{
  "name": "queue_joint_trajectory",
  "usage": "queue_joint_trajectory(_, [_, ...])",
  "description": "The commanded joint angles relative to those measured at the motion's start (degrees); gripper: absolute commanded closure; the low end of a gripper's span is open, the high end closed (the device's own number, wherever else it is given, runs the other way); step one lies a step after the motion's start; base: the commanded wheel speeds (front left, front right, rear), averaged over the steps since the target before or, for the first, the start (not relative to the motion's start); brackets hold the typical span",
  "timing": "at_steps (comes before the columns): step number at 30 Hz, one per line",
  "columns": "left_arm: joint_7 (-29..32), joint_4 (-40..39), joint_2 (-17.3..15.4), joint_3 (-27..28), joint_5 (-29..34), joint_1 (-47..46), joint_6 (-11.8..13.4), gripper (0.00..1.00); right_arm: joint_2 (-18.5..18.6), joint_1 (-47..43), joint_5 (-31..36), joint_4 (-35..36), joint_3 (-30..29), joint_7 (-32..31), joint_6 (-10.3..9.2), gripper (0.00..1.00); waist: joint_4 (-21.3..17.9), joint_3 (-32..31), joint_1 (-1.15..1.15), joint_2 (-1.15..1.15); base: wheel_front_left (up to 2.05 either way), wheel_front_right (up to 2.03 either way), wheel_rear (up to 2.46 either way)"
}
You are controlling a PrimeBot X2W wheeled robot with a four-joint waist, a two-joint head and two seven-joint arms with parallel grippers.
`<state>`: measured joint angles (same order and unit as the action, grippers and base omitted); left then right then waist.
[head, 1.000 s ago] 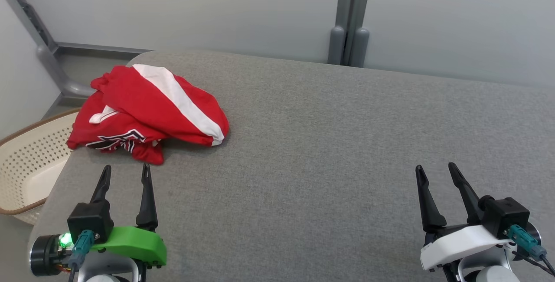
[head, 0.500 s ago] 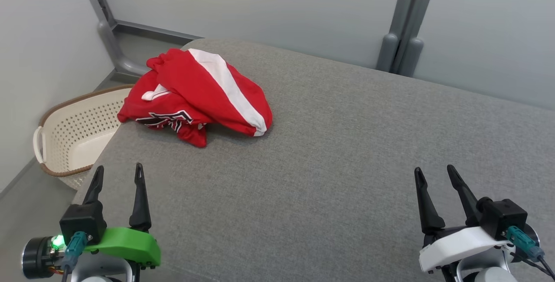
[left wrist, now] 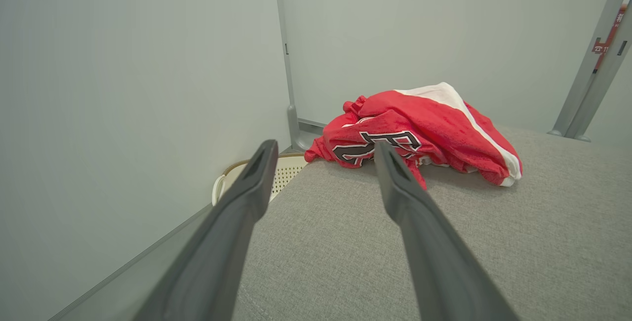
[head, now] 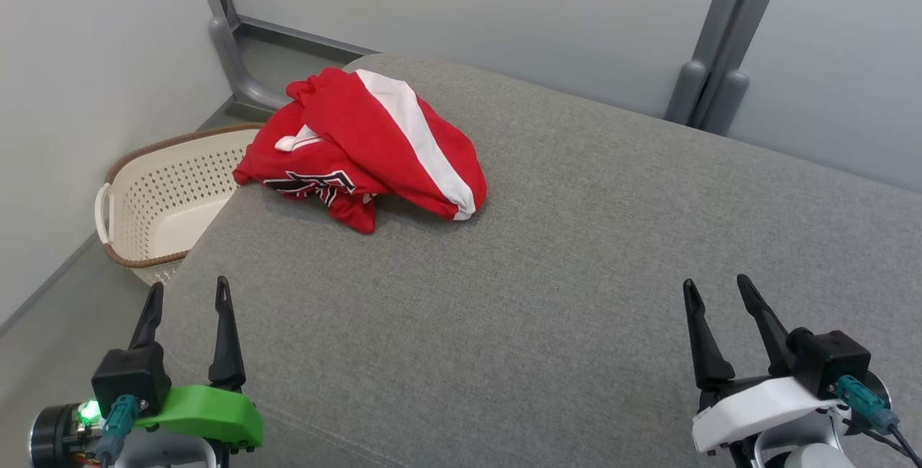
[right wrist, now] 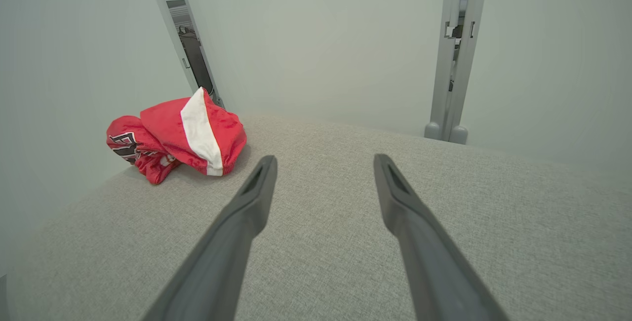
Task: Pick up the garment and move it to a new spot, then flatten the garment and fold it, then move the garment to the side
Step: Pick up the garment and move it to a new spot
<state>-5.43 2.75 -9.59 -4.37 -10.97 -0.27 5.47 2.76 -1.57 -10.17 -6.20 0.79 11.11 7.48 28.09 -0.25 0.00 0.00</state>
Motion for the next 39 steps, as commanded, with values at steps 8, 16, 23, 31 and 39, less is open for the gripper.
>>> queue_joint_trajectory(8, [-0.90,0.42,-0.79,0.84,-1.37,-1.31,0.16,0.00,0.23,0.95,1.13,0.73,-0.38,-0.13,0.03,0.00,-3.02,1.04,0.00,0.00,0.00,0.00,0.00])
queue_joint_trajectory(16, [-2.27,1.41,-1.99,2.29,-2.58,-9.36,-0.67,0.00,0.24,2.94,3.33,2.35,-0.88,-1.46,0.03,0.00,-9.41,5.64,0.00,0.00,0.00,0.00,0.00])
queue_joint_trajectory(23, [-3.07,2.86,-3.82,3.74,-3.70,-20.30,-1.46,0.00,1.52,5.92,4.50,5.25,-3.07,-2.11,0.03,0.00,-16.98,12.67,0.00,0.00,0.00,0.00,0.00])
queue_joint_trajectory(31, [-1.67,6.79,-7.44,4.84,-4.08,-34.00,-2.81,0.00,3.03,8.89,4.90,8.59,-6.47,-2.31,0.03,0.00,-24.04,21.43,0.00,0.00,0.00,0.00,0.00])
queue_joint_trajectory(39, [1.91,14.63,-10.16,5.62,-5.53,-43.16,-3.84,0.00,3.24,10.96,4.23,10.67,-8.09,-1.78,0.03,0.00,-27.33,27.02,0.00,0.00,0.00,0.00,0.00])
